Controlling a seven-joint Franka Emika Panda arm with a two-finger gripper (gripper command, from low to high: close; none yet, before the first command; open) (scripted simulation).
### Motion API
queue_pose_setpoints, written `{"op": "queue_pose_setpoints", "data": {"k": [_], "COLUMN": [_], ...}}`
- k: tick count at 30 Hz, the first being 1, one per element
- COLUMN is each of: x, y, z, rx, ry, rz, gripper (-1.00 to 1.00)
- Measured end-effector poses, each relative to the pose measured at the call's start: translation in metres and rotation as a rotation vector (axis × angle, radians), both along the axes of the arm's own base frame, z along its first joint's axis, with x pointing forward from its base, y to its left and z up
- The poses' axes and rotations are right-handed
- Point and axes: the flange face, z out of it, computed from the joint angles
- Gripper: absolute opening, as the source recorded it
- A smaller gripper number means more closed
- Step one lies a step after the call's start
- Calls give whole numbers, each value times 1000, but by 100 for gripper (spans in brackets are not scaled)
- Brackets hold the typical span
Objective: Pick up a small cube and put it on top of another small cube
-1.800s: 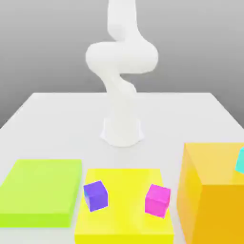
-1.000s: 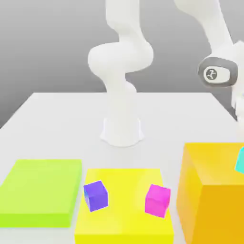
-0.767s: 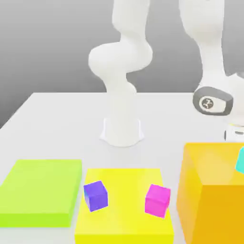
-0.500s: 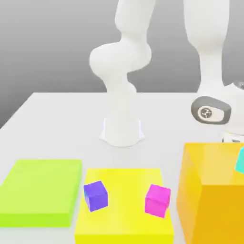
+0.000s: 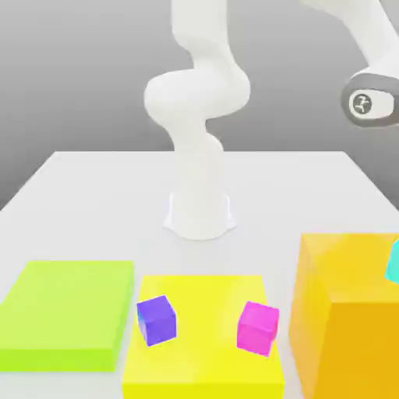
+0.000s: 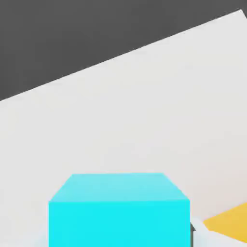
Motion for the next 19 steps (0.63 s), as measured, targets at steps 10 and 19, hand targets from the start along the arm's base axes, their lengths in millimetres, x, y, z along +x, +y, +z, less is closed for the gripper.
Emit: {"op": "queue_pose_setpoints", "data": {"k": [10,19], "x": [100,113], "y": [-184,-258], "z": [22,-67], "rx": [-130,-178], "ry": [39,123], "rz": [-27,-171], "gripper": [-100,100]}}
